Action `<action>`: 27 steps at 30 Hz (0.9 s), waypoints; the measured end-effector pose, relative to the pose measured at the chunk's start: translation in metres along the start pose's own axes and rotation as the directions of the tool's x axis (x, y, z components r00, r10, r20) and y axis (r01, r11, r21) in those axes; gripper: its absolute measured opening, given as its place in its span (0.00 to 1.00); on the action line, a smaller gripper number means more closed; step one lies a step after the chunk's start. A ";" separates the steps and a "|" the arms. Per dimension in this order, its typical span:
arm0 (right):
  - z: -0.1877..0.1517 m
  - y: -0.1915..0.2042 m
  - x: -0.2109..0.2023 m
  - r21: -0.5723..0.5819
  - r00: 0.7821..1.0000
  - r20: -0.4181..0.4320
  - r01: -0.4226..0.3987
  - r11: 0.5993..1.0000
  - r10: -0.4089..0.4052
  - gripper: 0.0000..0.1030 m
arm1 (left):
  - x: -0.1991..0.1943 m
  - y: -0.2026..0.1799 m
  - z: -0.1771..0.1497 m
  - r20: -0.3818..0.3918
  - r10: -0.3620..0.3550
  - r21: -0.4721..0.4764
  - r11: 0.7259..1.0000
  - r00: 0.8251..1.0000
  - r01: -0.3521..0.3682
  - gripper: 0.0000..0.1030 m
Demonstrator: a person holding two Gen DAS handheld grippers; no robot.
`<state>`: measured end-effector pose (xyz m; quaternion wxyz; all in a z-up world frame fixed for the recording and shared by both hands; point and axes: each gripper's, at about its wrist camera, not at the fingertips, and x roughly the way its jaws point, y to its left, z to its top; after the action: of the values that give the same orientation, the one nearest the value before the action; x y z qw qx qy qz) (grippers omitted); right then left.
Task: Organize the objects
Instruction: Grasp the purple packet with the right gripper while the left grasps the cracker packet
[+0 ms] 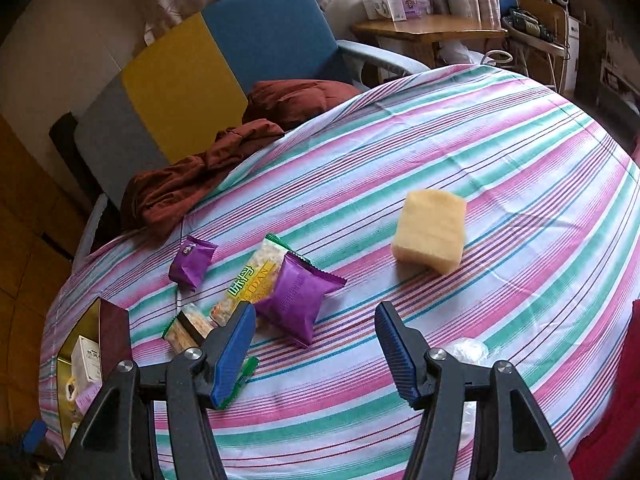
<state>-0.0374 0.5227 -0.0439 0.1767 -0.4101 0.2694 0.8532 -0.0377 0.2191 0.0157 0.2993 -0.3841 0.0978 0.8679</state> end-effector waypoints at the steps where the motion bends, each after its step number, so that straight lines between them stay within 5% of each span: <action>1: 0.000 -0.001 0.000 0.003 1.000 0.000 0.000 1.000 0.000 0.61 | 0.008 -0.006 0.008 -0.008 -0.011 0.007 1.000 1.000 0.011 0.86; 11: 0.003 -0.012 -0.002 0.060 0.999 0.002 -0.051 0.997 0.051 0.61 | 0.093 -0.038 0.064 -0.176 -0.122 -0.090 0.990 0.977 0.108 0.75; 19: 0.004 -0.023 -0.001 0.114 0.996 0.004 -0.084 0.990 0.084 0.61 | 0.180 -0.031 0.068 -0.352 -0.119 -0.318 0.948 0.928 0.001 0.71; 27: 0.005 -0.023 0.008 0.123 0.995 -0.027 -0.090 0.988 0.094 0.61 | 0.207 -0.031 0.064 -0.372 -0.085 -0.358 0.932 0.925 -0.058 0.71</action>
<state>-0.0328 0.5446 -0.0550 0.1574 -0.3996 0.3422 0.8357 -0.1669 0.3612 -0.0887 0.2045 -0.5945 -0.0106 0.7776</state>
